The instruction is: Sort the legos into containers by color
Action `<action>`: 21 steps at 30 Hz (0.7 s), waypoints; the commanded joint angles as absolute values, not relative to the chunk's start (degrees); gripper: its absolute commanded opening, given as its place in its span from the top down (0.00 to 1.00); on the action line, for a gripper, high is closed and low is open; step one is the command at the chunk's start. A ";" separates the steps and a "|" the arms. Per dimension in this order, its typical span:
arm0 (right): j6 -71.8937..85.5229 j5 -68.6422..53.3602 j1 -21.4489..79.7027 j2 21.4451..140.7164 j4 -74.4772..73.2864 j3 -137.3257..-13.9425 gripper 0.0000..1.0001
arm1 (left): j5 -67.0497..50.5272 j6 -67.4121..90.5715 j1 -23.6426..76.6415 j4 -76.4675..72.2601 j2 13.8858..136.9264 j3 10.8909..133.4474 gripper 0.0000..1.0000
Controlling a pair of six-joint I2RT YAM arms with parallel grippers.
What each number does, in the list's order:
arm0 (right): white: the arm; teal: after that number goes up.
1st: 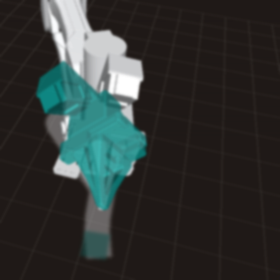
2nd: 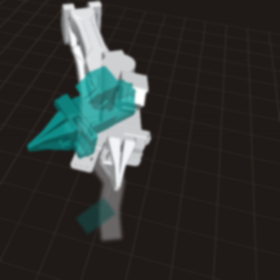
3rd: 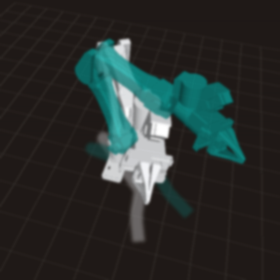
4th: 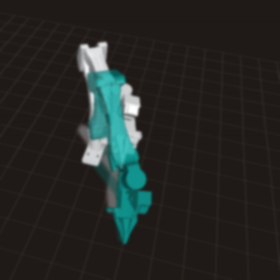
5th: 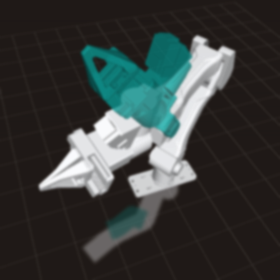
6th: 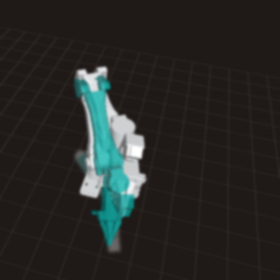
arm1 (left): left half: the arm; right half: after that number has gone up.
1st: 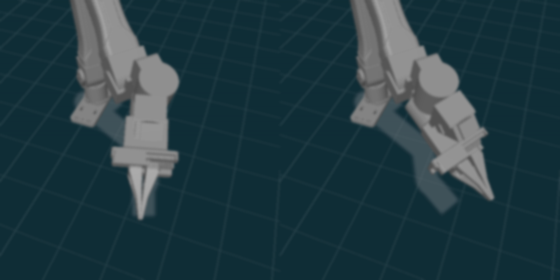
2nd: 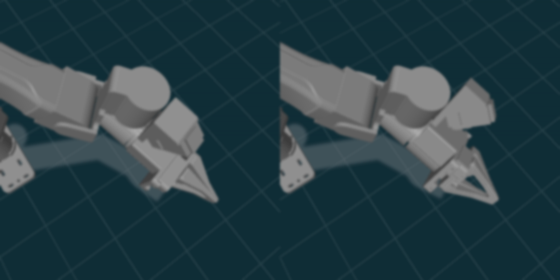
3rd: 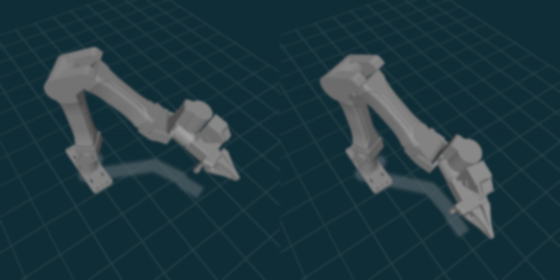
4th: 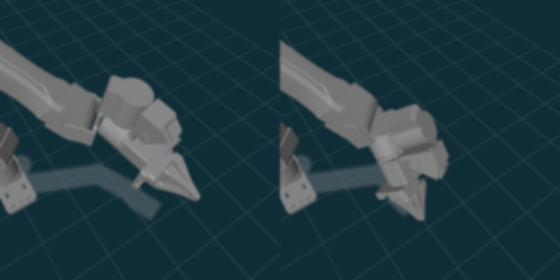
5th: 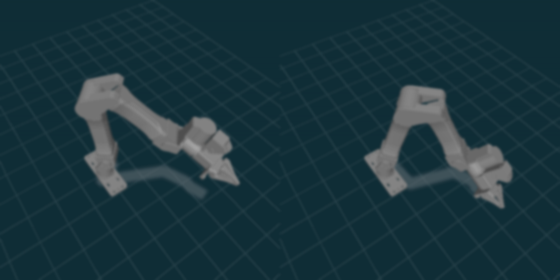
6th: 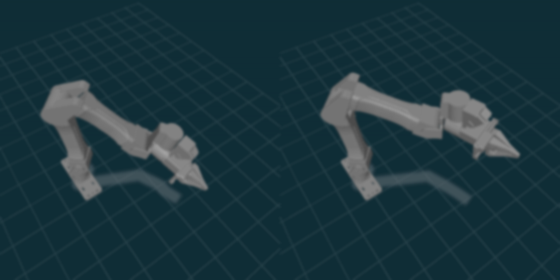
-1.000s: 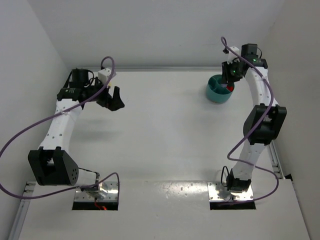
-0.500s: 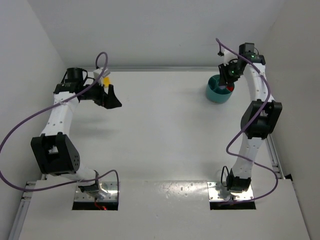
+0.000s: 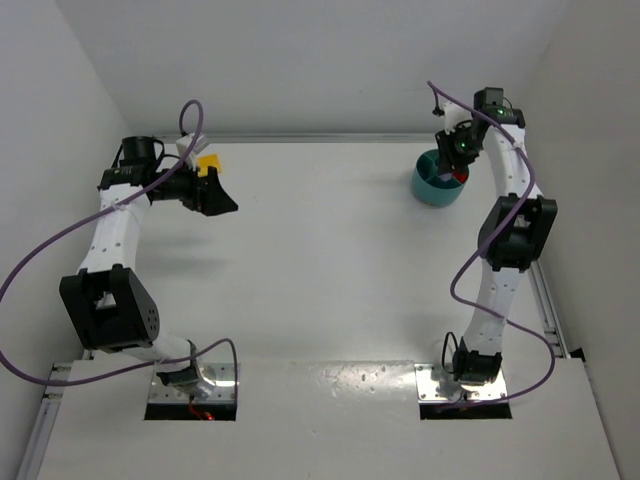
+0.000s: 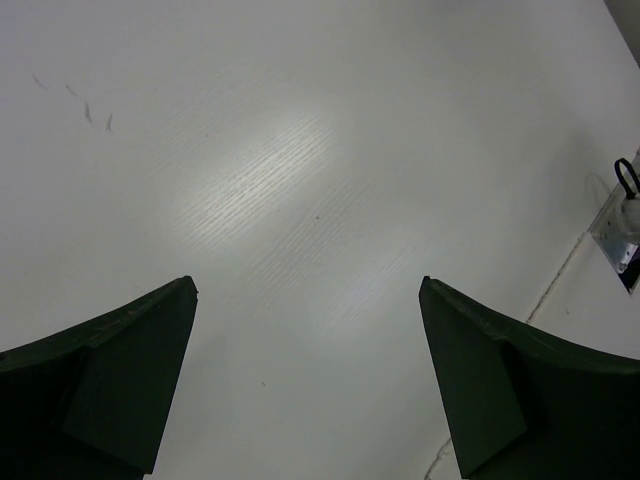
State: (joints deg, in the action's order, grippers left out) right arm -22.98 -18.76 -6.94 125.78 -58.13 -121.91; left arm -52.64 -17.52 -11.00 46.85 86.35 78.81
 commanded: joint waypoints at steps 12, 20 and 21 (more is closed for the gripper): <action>-24.08 -15.82 -6.77 128.50 -57.57 -126.29 0.91 | -56.16 -18.46 -11.87 46.32 85.43 79.98 0.00; -23.55 -15.29 -6.77 129.55 -56.52 -127.35 0.65 | -56.16 -18.46 -11.87 46.32 86.04 80.51 0.00; -23.55 -14.77 -6.77 129.55 -56.51 -127.35 0.61 | -56.16 -18.46 -11.87 46.32 86.04 80.51 0.00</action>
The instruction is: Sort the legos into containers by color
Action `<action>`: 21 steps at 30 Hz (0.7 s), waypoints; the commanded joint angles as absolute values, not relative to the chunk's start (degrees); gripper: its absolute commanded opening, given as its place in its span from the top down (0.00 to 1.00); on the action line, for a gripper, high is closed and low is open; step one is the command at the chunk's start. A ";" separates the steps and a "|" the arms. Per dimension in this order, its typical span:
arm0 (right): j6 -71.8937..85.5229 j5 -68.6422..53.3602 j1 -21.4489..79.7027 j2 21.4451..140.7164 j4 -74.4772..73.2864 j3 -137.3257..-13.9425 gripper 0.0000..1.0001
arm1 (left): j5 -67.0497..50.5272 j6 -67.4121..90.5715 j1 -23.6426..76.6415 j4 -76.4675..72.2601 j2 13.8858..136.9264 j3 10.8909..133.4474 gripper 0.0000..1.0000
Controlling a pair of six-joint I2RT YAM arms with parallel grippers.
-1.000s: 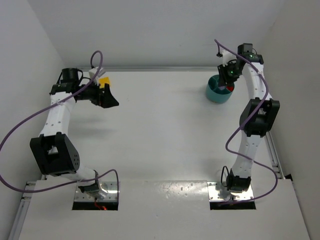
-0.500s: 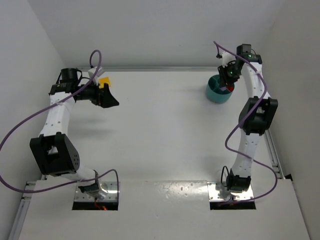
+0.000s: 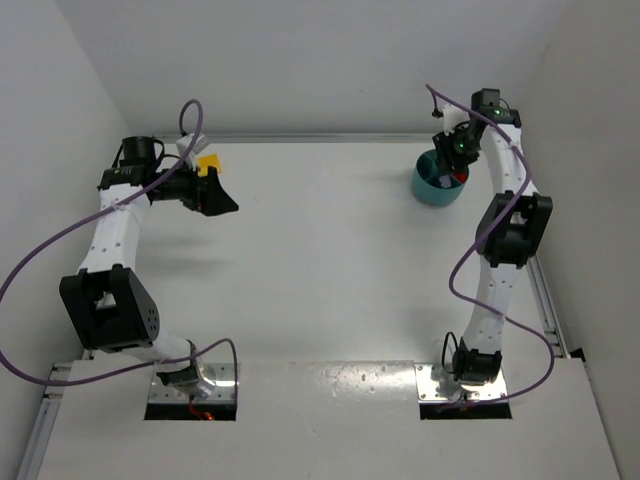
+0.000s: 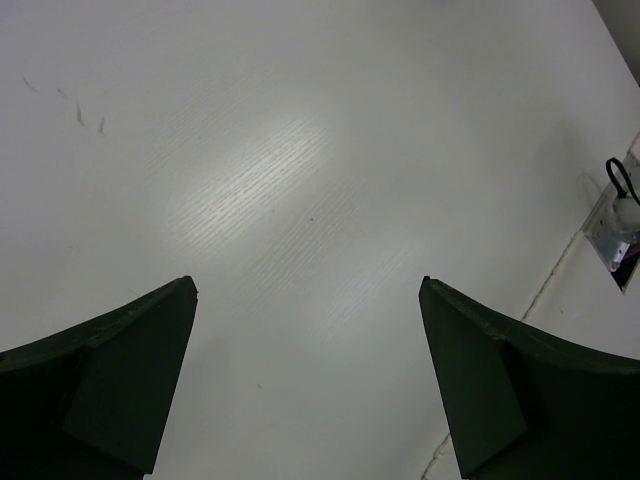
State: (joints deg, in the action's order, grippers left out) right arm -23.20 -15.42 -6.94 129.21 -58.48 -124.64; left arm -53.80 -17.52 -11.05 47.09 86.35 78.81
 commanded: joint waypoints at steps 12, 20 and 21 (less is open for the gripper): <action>-19.26 -17.56 -6.77 118.94 -53.01 -123.67 0.52 | -40.02 -7.30 -13.53 32.88 82.61 77.34 0.00; -14.77 -25.13 -5.54 110.40 -50.27 -113.21 0.52 | -22.61 -11.78 -13.54 33.40 93.49 84.02 0.04; -14.77 -25.66 -5.54 109.69 -50.27 -112.07 0.52 | -21.81 -11.78 -13.54 33.40 95.08 85.59 0.05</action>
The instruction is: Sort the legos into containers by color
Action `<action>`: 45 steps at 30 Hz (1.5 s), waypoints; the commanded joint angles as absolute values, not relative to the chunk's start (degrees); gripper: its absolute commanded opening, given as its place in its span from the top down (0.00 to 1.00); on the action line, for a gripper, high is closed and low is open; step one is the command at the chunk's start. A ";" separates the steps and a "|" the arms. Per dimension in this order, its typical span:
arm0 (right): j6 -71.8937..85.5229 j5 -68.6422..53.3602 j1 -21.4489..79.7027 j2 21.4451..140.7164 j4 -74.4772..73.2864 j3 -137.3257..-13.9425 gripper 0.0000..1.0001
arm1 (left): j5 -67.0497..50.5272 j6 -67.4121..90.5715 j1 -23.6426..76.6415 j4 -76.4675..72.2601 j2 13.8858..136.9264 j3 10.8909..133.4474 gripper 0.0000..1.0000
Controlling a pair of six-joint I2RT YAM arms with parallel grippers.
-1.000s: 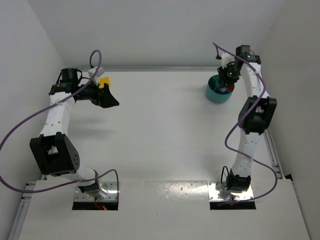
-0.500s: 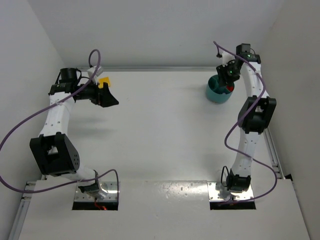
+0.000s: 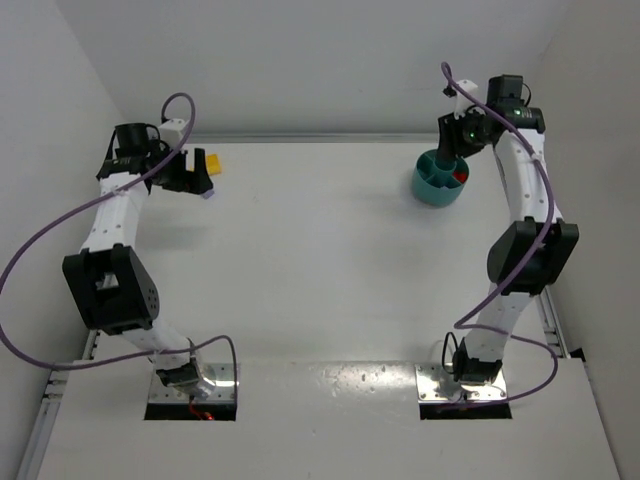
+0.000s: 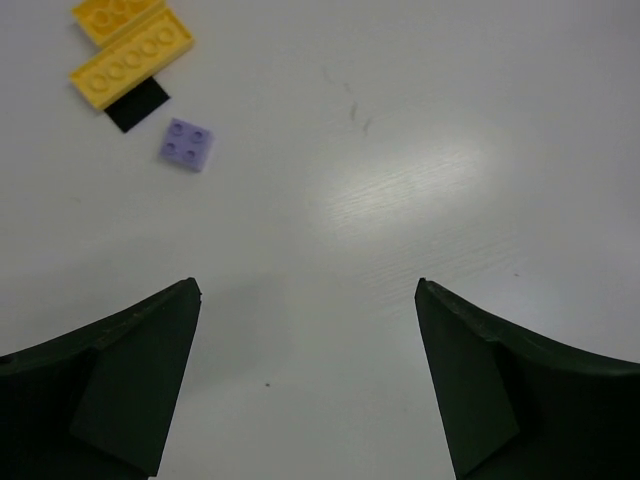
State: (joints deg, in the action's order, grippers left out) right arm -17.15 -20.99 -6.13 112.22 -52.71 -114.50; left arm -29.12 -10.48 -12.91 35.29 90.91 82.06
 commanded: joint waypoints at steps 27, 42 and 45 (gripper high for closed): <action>-14.77 -28.04 -5.01 110.30 -50.27 -109.25 0.52 | -16.79 -17.93 -9.14 37.88 128.84 110.65 0.36; -14.77 -28.04 -4.48 111.36 -50.80 -109.25 0.52 | -14.33 -16.26 -8.61 37.88 133.32 115.40 0.29; -14.77 -28.04 -4.48 111.88 -50.80 -109.25 0.52 | -13.80 -16.26 -8.61 37.88 134.56 116.02 0.29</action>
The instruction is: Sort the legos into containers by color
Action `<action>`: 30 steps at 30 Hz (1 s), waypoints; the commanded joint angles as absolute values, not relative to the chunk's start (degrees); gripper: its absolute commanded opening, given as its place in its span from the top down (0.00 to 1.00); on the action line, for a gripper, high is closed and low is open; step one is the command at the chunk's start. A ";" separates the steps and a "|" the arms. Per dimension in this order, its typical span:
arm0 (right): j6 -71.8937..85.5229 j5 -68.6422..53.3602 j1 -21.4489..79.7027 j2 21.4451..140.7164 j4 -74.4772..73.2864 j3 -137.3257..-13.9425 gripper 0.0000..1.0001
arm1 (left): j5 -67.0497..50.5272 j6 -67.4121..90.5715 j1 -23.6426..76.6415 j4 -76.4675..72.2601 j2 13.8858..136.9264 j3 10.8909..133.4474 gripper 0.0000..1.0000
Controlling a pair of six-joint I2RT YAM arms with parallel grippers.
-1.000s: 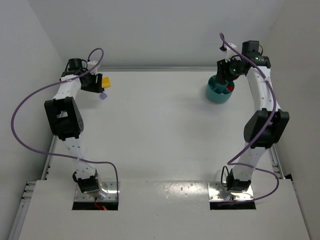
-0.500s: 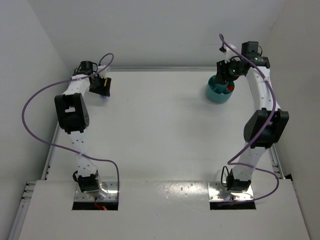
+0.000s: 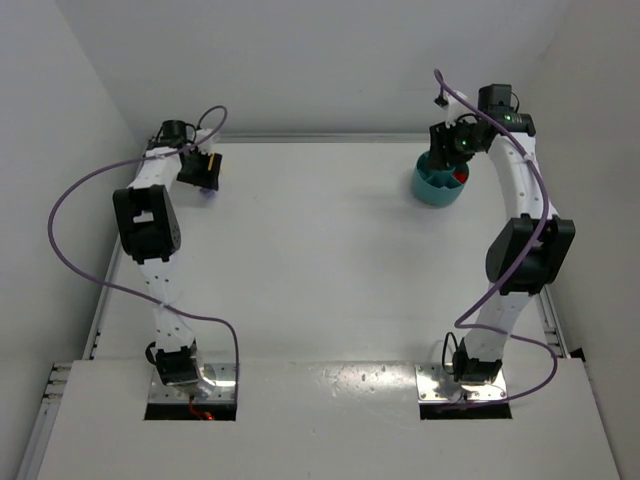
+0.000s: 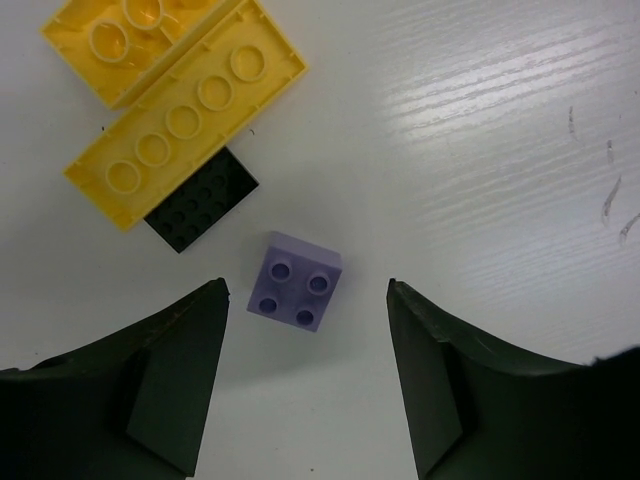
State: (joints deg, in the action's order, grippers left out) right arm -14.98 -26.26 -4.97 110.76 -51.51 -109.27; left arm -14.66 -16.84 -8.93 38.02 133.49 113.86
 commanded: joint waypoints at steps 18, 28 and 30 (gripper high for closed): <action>-13.10 -31.45 -2.91 111.89 -50.27 -107.67 0.52 | -15.64 -18.72 -8.61 37.88 135.79 114.09 0.57; 7.79 -49.29 -1.85 106.36 -31.87 -89.25 0.51 | -38.29 -20.92 -8.00 32.01 116.43 93.32 0.66; 16.76 -54.39 -1.32 103.20 -26.05 -84.40 0.50 | -44.19 -20.13 -7.04 28.32 110.42 87.04 0.66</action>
State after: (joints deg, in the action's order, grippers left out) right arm 4.23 -43.75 -2.44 108.99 -37.36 -88.12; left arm -31.27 -19.44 -8.64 33.71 121.36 91.46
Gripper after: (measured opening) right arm 0.503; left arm 0.419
